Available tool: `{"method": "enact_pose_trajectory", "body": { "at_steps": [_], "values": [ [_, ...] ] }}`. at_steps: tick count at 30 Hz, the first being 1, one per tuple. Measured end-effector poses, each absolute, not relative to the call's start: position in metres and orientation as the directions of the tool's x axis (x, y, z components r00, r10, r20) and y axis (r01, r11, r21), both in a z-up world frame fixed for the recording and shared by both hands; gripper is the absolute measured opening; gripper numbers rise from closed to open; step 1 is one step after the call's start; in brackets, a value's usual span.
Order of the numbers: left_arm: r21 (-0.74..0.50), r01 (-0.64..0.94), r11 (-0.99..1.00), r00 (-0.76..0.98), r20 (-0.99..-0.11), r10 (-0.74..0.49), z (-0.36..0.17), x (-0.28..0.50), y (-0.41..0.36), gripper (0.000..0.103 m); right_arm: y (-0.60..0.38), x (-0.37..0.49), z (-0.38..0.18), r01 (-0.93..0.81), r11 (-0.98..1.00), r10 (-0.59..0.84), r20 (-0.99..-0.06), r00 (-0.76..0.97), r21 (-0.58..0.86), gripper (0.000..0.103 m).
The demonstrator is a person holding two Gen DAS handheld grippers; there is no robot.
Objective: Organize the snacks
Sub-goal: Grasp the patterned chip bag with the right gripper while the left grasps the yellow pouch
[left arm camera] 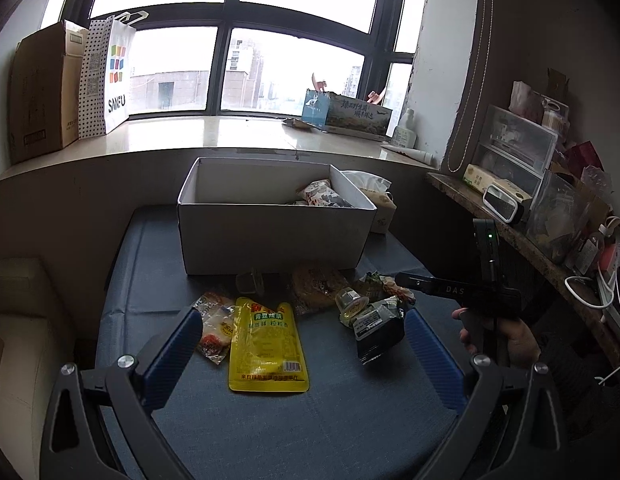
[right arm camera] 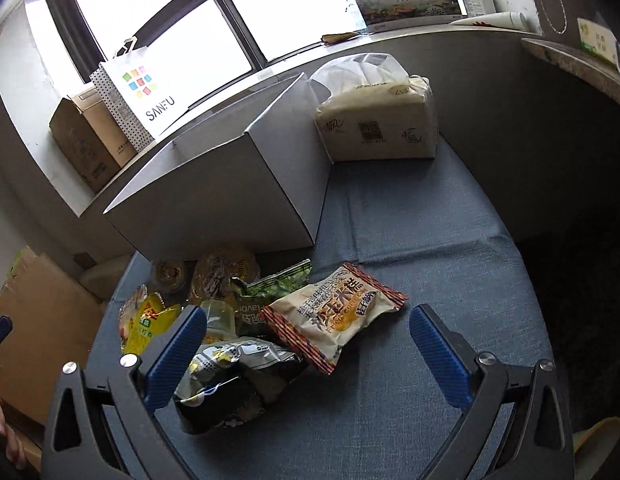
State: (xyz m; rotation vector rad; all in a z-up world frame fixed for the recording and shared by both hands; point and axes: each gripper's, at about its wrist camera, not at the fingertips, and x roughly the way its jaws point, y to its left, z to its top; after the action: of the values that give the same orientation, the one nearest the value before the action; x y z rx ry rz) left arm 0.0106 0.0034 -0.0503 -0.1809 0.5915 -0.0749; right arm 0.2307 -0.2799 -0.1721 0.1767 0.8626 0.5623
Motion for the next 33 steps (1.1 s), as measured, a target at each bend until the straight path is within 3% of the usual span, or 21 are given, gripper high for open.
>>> {"method": "enact_pose_trajectory", "body": {
  "at_steps": [5,6,7,8,12,17,23,33],
  "values": [
    [-0.190,0.007,0.982,0.813,-0.570,-0.116,-0.059,0.012,0.007,0.103,-0.261,0.248,-0.187,-0.410,0.853,0.507,-0.703,0.499,0.324,0.103],
    [-0.189,0.003,0.982,0.810,-0.575,-0.113,-0.061,0.013,0.008,0.103,-0.257,0.249,-0.190,-0.417,0.855,0.497,-0.713,0.495,0.307,0.097],
    [-0.189,0.000,0.982,0.808,-0.579,-0.111,-0.063,0.013,0.009,0.103,-0.256,0.250,-0.193,-0.416,0.859,0.488,-0.722,0.491,0.298,0.081],
    [-0.188,-0.002,0.982,0.804,-0.584,-0.110,-0.065,0.014,0.009,0.103,-0.257,0.250,-0.194,-0.413,0.859,0.490,-0.718,0.494,0.303,0.076],
    [-0.189,-0.009,0.982,0.791,-0.602,-0.108,-0.073,0.018,0.010,0.103,-0.265,0.243,-0.188,-0.430,0.855,0.498,-0.689,0.528,0.289,0.037],
    [-0.180,-0.003,0.984,0.774,-0.623,-0.112,-0.082,0.025,0.005,0.103,-0.274,0.232,-0.179,-0.455,0.848,0.506,-0.671,0.542,0.272,0.037],
    [-0.151,0.001,0.989,0.729,-0.677,-0.104,-0.105,0.047,-0.002,0.103,-0.300,0.204,-0.157,-0.445,0.816,0.575,-0.589,0.568,0.368,0.037],
    [-0.121,-0.133,0.984,0.615,-0.789,-0.014,-0.166,0.115,0.001,0.103,-0.331,0.146,-0.118,-0.492,0.786,0.618,-0.488,0.617,0.374,0.037]
  ]
}}
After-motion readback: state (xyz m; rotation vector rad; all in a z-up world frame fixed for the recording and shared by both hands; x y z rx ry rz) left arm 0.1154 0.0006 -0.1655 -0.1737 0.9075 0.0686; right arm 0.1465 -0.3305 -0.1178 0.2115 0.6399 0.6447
